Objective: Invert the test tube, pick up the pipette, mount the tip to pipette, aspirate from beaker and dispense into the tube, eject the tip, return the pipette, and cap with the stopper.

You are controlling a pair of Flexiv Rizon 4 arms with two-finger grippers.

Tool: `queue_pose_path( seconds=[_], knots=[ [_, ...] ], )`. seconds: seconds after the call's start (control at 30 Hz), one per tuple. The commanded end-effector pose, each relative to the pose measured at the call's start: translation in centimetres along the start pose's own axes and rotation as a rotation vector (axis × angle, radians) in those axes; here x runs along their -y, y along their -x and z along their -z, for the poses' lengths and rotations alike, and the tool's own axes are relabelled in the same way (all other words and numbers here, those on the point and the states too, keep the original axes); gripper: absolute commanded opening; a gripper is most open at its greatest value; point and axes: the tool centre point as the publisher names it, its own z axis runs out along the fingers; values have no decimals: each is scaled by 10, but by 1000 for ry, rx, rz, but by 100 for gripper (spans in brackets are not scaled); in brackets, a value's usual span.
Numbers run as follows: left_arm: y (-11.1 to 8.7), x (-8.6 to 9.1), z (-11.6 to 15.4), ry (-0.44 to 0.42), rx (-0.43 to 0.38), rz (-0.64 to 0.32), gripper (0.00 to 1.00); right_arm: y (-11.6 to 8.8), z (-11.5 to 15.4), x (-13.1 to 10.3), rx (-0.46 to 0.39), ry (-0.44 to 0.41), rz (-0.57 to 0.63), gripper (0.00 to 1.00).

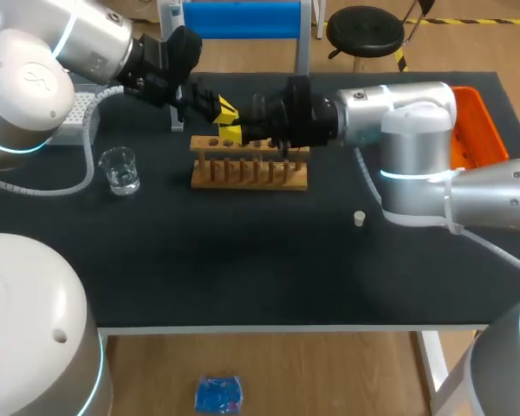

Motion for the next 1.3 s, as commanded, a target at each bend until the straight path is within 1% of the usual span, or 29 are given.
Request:
queue_pose_path(
  seconds=[0.03, 0.13, 0.17, 0.2, 0.37, 0.53, 0.67, 0.9, 1.3],
  knots=[
    [0, 1, 1, 4, -5, 1, 0, 1, 0, 1, 1, 2, 2, 0],
    [0, 1, 1, 4, -5, 1, 0, 1, 1, 1, 1, 0, 3, 0],
    [0, 1, 1, 4, -5, 1, 46, 1, 1, 1, 1, 0, 3, 0],
    [0, 1, 1, 4, -5, 1, 100, 1, 1, 1, 2, 1, 3, 0],
    [0, 1, 1, 4, -5, 1, 100, -2, 8, -1, 2, 7, 5, 0],
    [0, 1, 1, 4, -5, 1, 100, -9, 26, 0, 1, 9, 8, 0],
    [0, 1, 1, 4, -5, 1, 100, -18, 47, 4, 6, -2, 10, 0],
    [0, 1, 1, 4, -5, 1, 100, -32, 94, 11, 31, -31, 16, 0],
    [0, 1, 1, 4, -5, 1, 100, -52, 159, 21, 78, -40, 22, 0]
  ],
)
